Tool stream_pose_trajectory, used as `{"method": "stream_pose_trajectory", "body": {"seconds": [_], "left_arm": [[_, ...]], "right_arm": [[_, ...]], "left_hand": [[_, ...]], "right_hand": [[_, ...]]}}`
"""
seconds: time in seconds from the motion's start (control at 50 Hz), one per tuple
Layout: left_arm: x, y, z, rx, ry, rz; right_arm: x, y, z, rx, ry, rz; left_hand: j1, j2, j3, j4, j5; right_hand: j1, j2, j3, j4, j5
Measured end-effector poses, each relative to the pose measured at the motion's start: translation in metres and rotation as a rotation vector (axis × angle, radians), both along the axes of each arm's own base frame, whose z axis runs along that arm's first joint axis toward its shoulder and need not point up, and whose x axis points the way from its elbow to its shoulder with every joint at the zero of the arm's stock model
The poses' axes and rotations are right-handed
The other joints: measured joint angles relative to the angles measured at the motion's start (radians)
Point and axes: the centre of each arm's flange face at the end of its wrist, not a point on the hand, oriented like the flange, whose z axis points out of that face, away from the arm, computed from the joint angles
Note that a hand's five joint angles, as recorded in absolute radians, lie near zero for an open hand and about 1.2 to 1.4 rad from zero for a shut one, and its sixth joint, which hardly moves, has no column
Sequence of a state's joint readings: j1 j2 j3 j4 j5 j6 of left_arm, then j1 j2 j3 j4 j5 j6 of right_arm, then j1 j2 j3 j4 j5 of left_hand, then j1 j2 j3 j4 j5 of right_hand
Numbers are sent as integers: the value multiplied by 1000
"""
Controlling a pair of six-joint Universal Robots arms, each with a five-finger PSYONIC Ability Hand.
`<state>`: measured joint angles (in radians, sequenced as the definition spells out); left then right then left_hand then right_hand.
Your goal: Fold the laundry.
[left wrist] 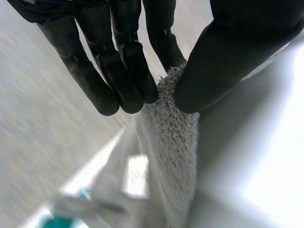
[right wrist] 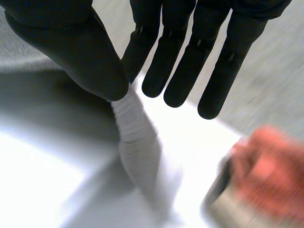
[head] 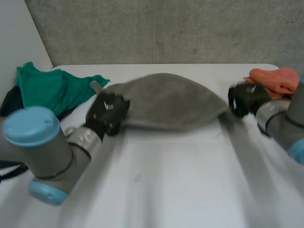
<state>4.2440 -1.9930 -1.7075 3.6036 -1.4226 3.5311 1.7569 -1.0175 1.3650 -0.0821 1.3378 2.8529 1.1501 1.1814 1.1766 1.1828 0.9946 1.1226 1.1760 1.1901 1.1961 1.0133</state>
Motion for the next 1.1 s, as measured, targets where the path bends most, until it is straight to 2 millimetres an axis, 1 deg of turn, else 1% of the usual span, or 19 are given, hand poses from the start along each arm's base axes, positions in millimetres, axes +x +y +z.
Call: {"method": "stream_pose_trajectory", "body": {"seconds": [0.02,0.04,0.06,0.08,0.12,0.14,0.16,0.18,0.3,0.34,0.36,0.44,0.54,0.62,0.74,0.82,0.92,1.02,1.1], "left_arm": [[1,1,-5,14,-9,0],[3,5,-18,52,-35,-1],[4,7,-25,75,-50,-2],[5,8,-29,93,-61,-2],[7,9,-33,118,-75,-1],[8,9,-33,129,-80,2],[10,8,-32,136,-81,5],[11,7,-29,142,-79,10],[26,-9,-6,144,-19,54],[30,-13,-1,144,2,65],[37,-20,7,143,36,76],[51,-38,21,136,100,66],[56,-56,34,113,129,-20],[49,-68,36,105,106,-115],[24,-80,28,100,12,-260],[0,-84,16,88,-90,-356],[-20,-87,-3,70,-205,-425],[-32,-92,-22,50,-289,-448],[-38,-97,-33,36,-321,-445]], "right_arm": [[-1,3,-8,20,14,6],[-3,9,-22,59,45,19],[-3,10,-25,65,51,22],[-5,15,-36,93,81,34],[-7,18,-43,111,107,43],[-8,20,-46,119,121,46],[-9,21,-48,123,132,49],[-10,21,-48,126,140,50],[-12,22,-40,119,156,49],[-13,22,-38,116,156,46],[-14,22,-36,113,158,41],[-17,20,-34,114,161,28],[-19,20,-33,116,167,23],[-19,22,-32,121,171,25],[-19,25,-34,137,176,27],[-20,26,-36,146,177,28],[-20,27,-37,153,177,28],[-20,28,-38,157,176,30],[-20,29,-39,160,176,31]], "left_hand": [[0,0,0,0,0],[-90,-120,-115,-114,-97],[-157,-176,-170,-168,-154],[-209,-224,-216,-214,-201],[-343,-336,-328,-337,-325],[-493,-486,-478,-489,-477],[-511,-514,-506,-518,-506],[-583,-592,-587,-599,-590],[-774,-804,-798,-814,-807],[-783,-816,-808,-824,-819],[-795,-835,-830,-841,-840],[-795,-840,-834,-843,-845],[-791,-827,-825,-833,-819],[-769,-796,-790,-796,-776],[-718,-748,-741,-744,-726],[-712,-735,-733,-734,-715],[-670,-703,-695,-696,-680],[-670,-697,-691,-691,-674],[-581,-620,-613,-617,-603]], "right_hand": [[0,0,0,0,0],[0,0,0,0,0],[0,0,0,0,0],[0,0,0,0,0],[0,0,0,0,0],[0,0,0,0,0],[0,0,0,0,0],[0,0,0,0,0],[0,0,0,0,0],[0,0,0,0,0],[0,0,0,0,0],[0,0,0,0,0],[0,0,0,0,0],[0,0,0,0,0],[0,0,0,0,0],[0,0,0,0,0],[0,0,0,0,0],[0,0,0,0,0],[0,0,0,0,0]]}}
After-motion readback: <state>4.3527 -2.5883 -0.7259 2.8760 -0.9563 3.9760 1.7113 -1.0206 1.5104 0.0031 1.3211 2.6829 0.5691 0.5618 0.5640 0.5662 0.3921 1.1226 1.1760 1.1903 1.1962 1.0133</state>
